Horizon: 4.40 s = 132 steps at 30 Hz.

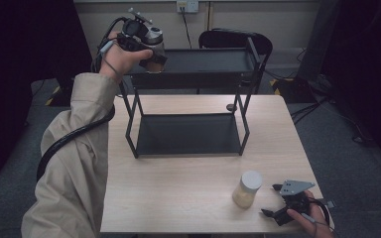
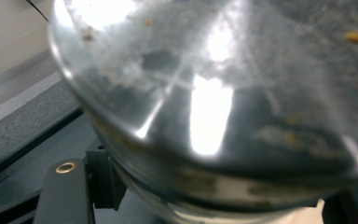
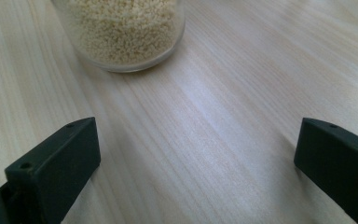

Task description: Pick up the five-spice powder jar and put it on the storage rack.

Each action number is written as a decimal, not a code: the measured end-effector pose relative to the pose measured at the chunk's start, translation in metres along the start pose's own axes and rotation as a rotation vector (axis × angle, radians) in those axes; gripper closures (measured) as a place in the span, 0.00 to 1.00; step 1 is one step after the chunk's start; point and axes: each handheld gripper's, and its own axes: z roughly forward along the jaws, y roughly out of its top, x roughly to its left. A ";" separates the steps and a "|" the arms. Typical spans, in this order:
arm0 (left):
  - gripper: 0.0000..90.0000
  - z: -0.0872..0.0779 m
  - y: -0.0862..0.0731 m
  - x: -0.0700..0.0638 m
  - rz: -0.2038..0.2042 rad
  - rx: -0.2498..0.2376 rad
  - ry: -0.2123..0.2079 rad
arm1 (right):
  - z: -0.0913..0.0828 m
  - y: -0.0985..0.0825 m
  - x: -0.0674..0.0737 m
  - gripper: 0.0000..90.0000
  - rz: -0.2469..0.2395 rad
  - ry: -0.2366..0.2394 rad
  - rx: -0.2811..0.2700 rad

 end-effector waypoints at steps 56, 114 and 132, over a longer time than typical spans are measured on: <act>0.02 -0.026 -0.061 -0.052 -0.134 -0.144 0.045 | 0.000 0.000 0.000 0.00 0.001 -0.002 0.000; 0.02 0.073 -0.247 -0.069 -0.232 -0.141 -0.157 | 0.000 0.000 0.001 0.00 0.002 -0.004 0.001; 0.02 0.086 -0.289 -0.078 -0.230 -0.107 -0.156 | 0.000 0.000 0.001 0.00 0.002 -0.004 0.001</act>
